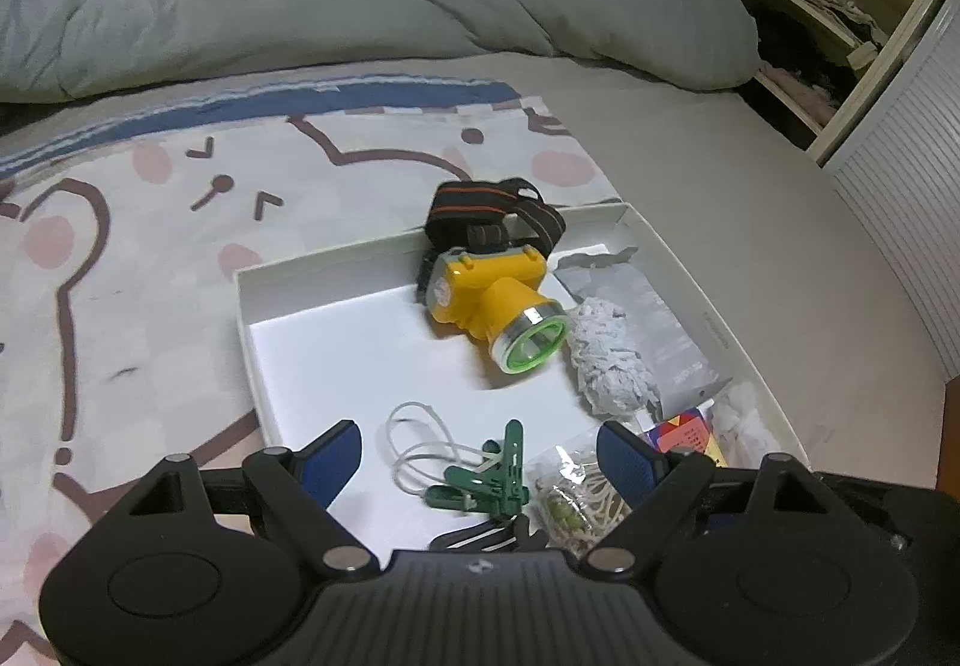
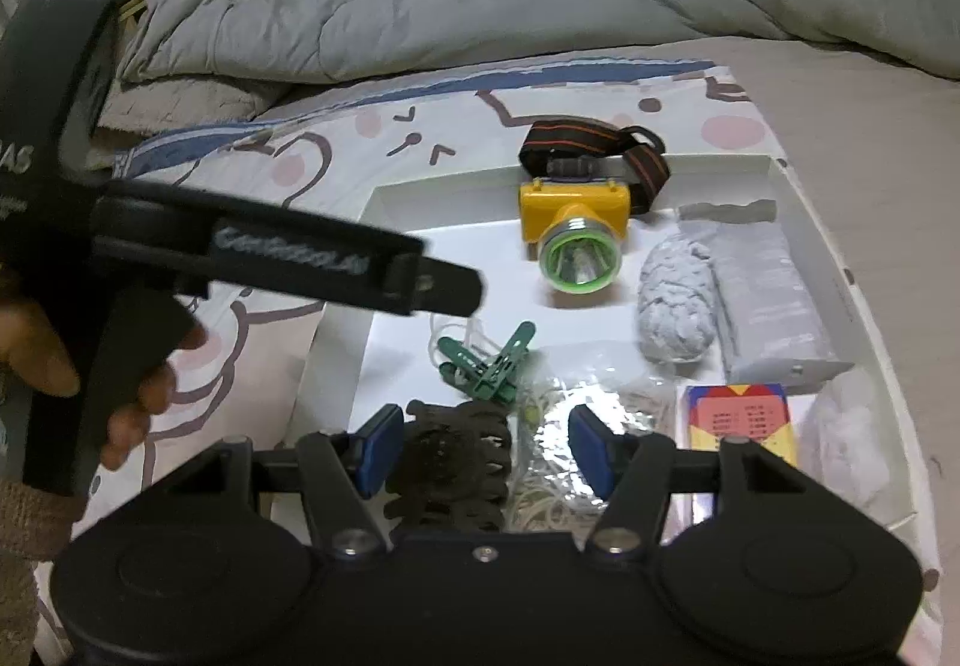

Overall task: Organize objects
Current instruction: 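Lower the clothespin into the tray and open left tool while right tool releases the claw clip, then withdraw both open tools up from the tray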

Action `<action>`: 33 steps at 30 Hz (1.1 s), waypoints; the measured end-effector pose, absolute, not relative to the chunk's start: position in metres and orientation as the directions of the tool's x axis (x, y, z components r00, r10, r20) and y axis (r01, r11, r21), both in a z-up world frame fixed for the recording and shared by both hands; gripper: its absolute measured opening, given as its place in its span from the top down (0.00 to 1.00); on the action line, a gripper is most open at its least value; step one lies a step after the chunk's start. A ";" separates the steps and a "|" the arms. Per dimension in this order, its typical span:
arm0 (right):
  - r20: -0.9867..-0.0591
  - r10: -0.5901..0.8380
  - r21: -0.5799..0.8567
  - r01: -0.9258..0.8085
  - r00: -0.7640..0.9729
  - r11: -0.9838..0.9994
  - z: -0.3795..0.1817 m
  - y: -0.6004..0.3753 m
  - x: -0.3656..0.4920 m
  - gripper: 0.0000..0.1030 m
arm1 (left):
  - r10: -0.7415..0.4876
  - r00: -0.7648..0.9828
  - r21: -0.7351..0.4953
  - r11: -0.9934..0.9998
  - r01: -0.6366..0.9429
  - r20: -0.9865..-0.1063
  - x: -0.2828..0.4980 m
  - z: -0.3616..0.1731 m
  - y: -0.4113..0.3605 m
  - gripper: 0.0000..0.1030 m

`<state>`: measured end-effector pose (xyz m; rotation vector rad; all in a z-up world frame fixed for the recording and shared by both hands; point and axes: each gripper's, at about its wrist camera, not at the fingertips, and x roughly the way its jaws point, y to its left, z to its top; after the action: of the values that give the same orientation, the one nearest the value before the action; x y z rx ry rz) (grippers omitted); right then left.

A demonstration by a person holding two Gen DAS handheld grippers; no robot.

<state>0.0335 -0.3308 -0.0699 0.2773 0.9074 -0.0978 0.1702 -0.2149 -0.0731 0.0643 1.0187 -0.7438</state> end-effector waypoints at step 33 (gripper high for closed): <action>-0.660 -0.259 0.013 0.355 0.705 0.935 0.020 -0.330 -0.054 0.00 | -0.469 0.552 -0.082 0.808 0.584 -0.689 0.074 0.038 -0.128 0.00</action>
<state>-0.0542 -0.3301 0.0204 0.1432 0.7108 -0.3423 0.0735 -0.1278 0.0385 0.1632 0.7635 -0.6262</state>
